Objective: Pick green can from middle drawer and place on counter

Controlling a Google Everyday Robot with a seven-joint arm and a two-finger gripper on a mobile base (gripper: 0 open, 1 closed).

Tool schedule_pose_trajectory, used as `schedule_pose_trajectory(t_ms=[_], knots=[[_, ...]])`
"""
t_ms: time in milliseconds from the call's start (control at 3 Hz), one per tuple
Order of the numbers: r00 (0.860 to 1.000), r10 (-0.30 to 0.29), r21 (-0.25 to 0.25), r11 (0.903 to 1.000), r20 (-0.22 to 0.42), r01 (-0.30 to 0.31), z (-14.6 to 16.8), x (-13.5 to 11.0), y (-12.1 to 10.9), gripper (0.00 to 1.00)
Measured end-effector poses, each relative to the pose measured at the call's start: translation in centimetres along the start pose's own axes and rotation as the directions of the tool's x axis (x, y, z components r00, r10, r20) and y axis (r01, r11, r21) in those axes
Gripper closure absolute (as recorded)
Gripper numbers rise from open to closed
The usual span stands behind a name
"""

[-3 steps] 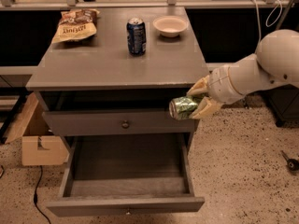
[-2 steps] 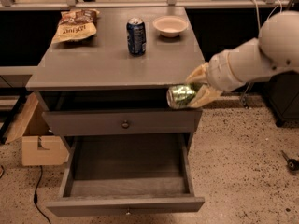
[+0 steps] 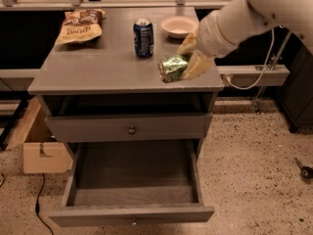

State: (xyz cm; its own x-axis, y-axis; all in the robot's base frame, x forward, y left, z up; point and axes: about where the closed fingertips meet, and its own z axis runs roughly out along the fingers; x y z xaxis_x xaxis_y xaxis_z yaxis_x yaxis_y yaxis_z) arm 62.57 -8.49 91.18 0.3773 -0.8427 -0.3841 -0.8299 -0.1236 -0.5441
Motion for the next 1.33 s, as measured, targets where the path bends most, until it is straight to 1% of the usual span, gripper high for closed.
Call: schedule_pose_trajectory(t_ms=[333, 667, 1000, 1333], knots=[[0.999, 0.032, 0.000, 0.9995, -0.025, -0.032, 1.3, 0.7, -3.4, 1.00], [0.991, 0.123, -0.019, 0.9921, -0.049, -0.124, 3.2, 1.9, -6.3, 1.00], [0.963, 0.261, -0.046, 0.9635, -0.065, -0.264, 5.3, 3.6, -7.3, 1.00], [0.929, 0.366, -0.074, 0.9263, -0.061, -0.369, 7.2, 4.8, -7.5, 1.00]])
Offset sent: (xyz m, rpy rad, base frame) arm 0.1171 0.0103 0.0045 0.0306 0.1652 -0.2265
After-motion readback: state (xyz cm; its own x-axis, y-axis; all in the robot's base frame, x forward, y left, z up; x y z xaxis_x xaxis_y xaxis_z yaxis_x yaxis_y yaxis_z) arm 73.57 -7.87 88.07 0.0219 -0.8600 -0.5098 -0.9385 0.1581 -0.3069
